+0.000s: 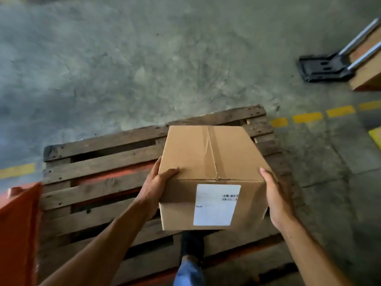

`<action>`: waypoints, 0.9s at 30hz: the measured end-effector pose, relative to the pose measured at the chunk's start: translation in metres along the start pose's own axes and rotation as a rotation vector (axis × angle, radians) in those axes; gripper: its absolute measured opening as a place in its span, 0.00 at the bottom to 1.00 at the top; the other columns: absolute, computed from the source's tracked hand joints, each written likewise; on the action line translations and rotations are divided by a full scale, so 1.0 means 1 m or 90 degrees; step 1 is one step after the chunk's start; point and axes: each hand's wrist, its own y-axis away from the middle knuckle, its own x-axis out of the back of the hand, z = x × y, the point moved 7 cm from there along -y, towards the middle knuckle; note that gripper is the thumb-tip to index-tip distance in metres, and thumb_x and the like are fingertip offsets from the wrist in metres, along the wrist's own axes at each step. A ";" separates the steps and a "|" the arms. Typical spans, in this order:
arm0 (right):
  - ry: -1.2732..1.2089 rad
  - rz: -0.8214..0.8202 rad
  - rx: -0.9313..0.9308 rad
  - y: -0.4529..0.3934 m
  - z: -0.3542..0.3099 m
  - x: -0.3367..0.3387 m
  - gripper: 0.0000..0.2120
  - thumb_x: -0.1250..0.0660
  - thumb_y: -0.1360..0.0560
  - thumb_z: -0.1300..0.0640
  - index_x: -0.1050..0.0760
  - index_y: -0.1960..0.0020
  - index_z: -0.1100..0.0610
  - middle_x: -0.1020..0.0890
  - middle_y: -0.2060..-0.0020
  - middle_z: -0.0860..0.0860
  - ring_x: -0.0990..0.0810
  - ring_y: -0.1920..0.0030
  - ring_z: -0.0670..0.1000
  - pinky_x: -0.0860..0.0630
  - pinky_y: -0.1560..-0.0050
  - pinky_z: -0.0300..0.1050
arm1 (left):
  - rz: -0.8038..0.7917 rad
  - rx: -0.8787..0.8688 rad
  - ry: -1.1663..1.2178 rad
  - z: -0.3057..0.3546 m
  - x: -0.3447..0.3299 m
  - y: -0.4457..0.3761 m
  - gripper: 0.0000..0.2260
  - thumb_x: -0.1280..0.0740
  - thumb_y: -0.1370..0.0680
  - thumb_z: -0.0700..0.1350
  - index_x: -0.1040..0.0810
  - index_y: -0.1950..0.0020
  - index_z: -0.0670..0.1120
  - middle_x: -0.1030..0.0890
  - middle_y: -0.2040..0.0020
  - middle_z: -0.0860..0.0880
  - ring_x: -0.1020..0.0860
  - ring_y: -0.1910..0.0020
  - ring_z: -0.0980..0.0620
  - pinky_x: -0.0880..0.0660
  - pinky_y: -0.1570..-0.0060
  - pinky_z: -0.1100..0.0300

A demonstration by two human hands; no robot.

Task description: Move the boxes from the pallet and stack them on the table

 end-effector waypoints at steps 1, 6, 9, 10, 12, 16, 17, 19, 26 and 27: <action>-0.014 -0.010 0.007 0.029 -0.018 0.002 0.07 0.33 0.24 0.55 0.23 0.59 0.45 0.21 0.58 0.40 0.22 0.59 0.35 0.30 0.58 0.28 | -0.011 -0.021 -0.003 0.013 0.012 0.031 0.25 0.30 0.33 0.51 0.26 0.36 0.62 0.19 0.41 0.49 0.21 0.43 0.45 0.24 0.50 0.52; -0.075 -0.012 0.139 0.229 -0.116 0.035 0.06 0.36 0.23 0.63 0.26 0.50 0.53 0.25 0.59 0.36 0.26 0.63 0.25 0.35 0.66 0.18 | -0.032 -0.168 -0.005 0.065 0.090 0.217 0.27 0.30 0.35 0.55 0.30 0.38 0.70 0.23 0.39 0.53 0.23 0.42 0.48 0.25 0.44 0.49; -0.113 -0.010 0.241 0.367 -0.146 0.069 0.07 0.38 0.22 0.62 0.26 0.46 0.54 0.25 0.56 0.35 0.27 0.61 0.23 0.35 0.63 0.17 | -0.052 -0.263 -0.012 0.076 0.137 0.334 0.33 0.30 0.35 0.57 0.36 0.32 0.72 0.27 0.34 0.53 0.25 0.40 0.48 0.27 0.39 0.44; -0.130 0.002 0.271 0.414 -0.149 0.085 0.08 0.38 0.22 0.61 0.27 0.45 0.52 0.26 0.54 0.34 0.28 0.61 0.21 0.36 0.62 0.17 | -0.064 -0.292 -0.014 0.076 0.152 0.375 0.35 0.29 0.36 0.58 0.37 0.31 0.71 0.28 0.33 0.54 0.26 0.39 0.49 0.27 0.40 0.45; -0.158 0.024 0.330 0.497 -0.154 0.116 0.11 0.38 0.22 0.61 0.28 0.43 0.48 0.26 0.51 0.33 0.28 0.57 0.21 0.35 0.57 0.17 | -0.086 -0.340 -0.018 0.074 0.172 0.447 0.38 0.28 0.40 0.59 0.37 0.31 0.71 0.28 0.31 0.54 0.26 0.38 0.50 0.27 0.39 0.47; -0.223 0.060 0.420 0.635 -0.161 0.188 0.13 0.37 0.22 0.62 0.25 0.44 0.45 0.20 0.48 0.35 0.22 0.48 0.33 0.29 0.50 0.25 | -0.187 -0.410 -0.033 0.070 0.178 0.575 0.41 0.25 0.43 0.59 0.36 0.33 0.73 0.30 0.29 0.55 0.26 0.36 0.48 0.26 0.41 0.46; -0.232 0.073 0.445 0.660 -0.163 0.205 0.14 0.36 0.23 0.61 0.25 0.42 0.46 0.19 0.47 0.38 0.22 0.45 0.36 0.28 0.48 0.27 | -0.214 -0.439 -0.035 0.069 0.174 0.600 0.42 0.24 0.44 0.59 0.37 0.32 0.73 0.30 0.30 0.57 0.26 0.36 0.50 0.27 0.39 0.46; -0.236 0.128 0.498 0.713 -0.163 0.248 0.18 0.37 0.26 0.56 0.26 0.38 0.48 0.20 0.42 0.42 0.22 0.41 0.41 0.28 0.44 0.30 | -0.274 -0.502 -0.046 0.068 0.160 0.654 0.43 0.24 0.43 0.59 0.37 0.31 0.72 0.29 0.29 0.57 0.27 0.35 0.53 0.31 0.34 0.47; -0.222 0.321 0.624 0.885 -0.140 0.392 0.22 0.39 0.24 0.59 0.31 0.30 0.54 0.22 0.36 0.45 0.26 0.36 0.43 0.30 0.37 0.35 | -0.503 -0.616 0.009 0.040 0.090 0.806 0.49 0.19 0.47 0.59 0.36 0.28 0.65 0.27 0.30 0.58 0.28 0.32 0.53 0.34 0.33 0.48; -0.223 0.338 0.637 0.906 -0.136 0.408 0.20 0.39 0.22 0.62 0.30 0.31 0.53 0.21 0.38 0.43 0.25 0.37 0.42 0.30 0.38 0.35 | -0.532 -0.625 0.014 0.033 0.082 0.826 0.48 0.19 0.45 0.58 0.36 0.28 0.65 0.27 0.30 0.59 0.27 0.32 0.54 0.35 0.32 0.48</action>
